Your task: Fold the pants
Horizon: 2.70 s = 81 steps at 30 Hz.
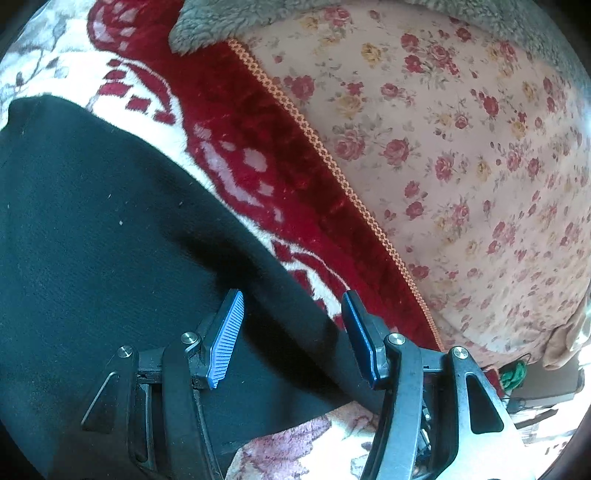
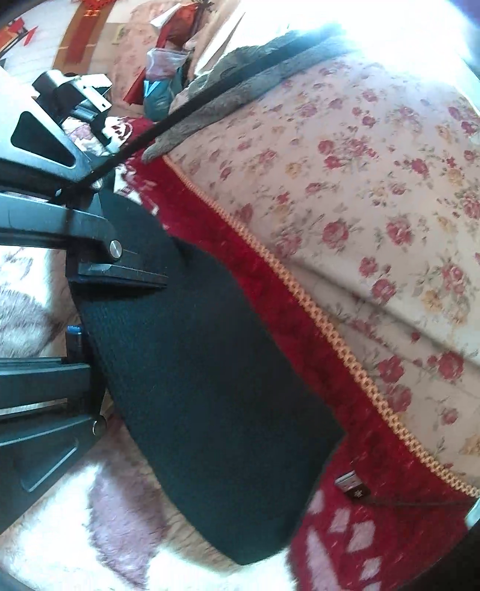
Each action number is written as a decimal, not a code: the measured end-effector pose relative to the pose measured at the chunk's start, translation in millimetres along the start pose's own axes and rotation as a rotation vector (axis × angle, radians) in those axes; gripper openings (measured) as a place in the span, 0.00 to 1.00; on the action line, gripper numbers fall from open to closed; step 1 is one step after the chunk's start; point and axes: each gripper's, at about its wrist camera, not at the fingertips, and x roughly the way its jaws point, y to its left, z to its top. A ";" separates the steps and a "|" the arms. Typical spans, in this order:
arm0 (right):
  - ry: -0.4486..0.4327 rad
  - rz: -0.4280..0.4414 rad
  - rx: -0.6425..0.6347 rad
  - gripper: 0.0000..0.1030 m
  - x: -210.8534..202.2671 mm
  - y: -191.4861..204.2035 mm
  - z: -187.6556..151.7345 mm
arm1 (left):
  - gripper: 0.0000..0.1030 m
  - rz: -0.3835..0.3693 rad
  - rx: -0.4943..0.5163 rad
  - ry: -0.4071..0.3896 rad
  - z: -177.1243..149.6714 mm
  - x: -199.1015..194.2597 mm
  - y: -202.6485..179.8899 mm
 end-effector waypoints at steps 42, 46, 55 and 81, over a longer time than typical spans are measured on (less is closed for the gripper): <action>-0.040 0.071 0.003 0.08 -154.8 -35.1 -187.6 | 0.05 -0.016 0.322 -0.087 -177.1 -117.7 97.8; -0.096 0.094 0.049 0.12 -162.9 -50.8 -179.2 | 0.05 -0.022 0.316 -0.093 -179.1 -115.1 100.1; -0.187 -0.030 0.030 0.09 -181.6 -60.7 -153.7 | 0.05 -0.008 0.333 -0.129 -184.2 -117.5 93.6; -0.054 0.116 -0.248 0.45 -168.8 75.4 -174.0 | 0.54 0.008 0.101 -0.265 -110.3 -191.3 184.3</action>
